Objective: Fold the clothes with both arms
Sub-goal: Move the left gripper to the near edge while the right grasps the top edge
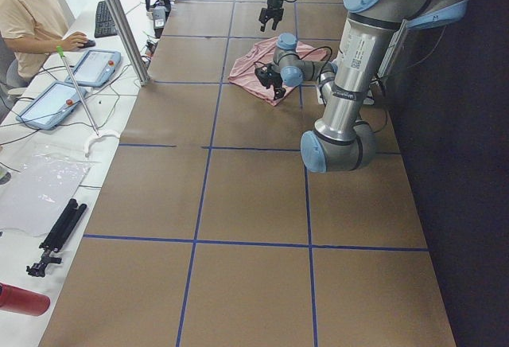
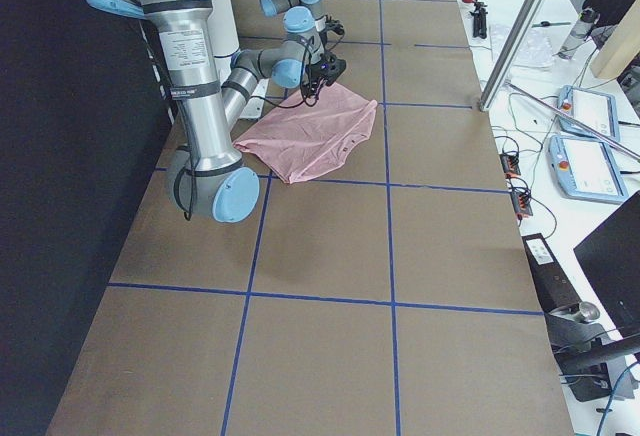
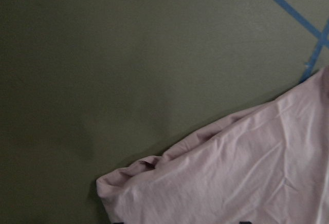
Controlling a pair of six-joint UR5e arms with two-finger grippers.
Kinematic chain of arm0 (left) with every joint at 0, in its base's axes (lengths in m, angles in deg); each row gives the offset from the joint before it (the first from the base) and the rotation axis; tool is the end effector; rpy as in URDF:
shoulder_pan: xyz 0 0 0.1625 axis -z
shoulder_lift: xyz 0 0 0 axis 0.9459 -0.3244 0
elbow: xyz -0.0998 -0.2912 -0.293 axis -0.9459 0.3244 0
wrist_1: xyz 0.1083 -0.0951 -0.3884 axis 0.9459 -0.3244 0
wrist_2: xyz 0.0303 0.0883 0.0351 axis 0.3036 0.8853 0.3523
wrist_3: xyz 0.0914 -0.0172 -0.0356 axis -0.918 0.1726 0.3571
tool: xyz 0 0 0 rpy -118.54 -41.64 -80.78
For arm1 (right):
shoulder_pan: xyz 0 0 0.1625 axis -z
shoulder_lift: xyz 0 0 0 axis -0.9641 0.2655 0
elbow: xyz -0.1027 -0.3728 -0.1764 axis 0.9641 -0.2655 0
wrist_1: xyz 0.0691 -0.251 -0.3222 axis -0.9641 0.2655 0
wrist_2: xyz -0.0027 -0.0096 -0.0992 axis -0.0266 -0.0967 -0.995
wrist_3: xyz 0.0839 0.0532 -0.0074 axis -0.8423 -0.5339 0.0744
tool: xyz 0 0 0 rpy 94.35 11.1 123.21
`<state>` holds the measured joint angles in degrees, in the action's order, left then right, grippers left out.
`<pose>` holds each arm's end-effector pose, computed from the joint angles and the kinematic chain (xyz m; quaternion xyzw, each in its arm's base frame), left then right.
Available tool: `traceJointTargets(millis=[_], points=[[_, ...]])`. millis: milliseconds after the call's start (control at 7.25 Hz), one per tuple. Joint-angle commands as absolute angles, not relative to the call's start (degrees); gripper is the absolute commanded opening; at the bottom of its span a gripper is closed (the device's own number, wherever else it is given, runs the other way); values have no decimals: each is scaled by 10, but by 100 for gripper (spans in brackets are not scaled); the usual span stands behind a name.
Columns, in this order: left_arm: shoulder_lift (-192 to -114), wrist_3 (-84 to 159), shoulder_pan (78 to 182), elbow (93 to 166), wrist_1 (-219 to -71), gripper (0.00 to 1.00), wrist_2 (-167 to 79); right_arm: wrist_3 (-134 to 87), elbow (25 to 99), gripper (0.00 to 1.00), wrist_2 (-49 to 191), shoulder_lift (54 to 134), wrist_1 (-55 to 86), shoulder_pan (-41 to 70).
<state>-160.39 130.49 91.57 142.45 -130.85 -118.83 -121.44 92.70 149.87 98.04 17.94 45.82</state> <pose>0.5447 -0.3342 0.2649 -0.0401 0.4470 -0.2709 0.8516 -0.3900 -0.3427 0.2302 -0.0694 -0.5077 0.3349 0.7908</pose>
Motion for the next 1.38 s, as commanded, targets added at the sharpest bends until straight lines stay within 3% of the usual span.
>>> traceJointTargets(millis=[0,414,690,966,1241], points=[[-1606,1304,908,1409,-1308,68,-1189,-1213,910,100,1499,974,178,460],[-1601,1304,903,1409,-1306,60,-1190,-1213,910,100,1500,974,178,460],[-1600,1304,894,1408,-1306,35,-1188,-1213,906,100,1501,974,178,462],[-1602,1304,894,1409,-1306,0,-1189,-1213,902,100,1500,968,178,462],[-1600,1303,904,1426,-1298,0,-1189,-1213,899,100,1501,968,178,462]])
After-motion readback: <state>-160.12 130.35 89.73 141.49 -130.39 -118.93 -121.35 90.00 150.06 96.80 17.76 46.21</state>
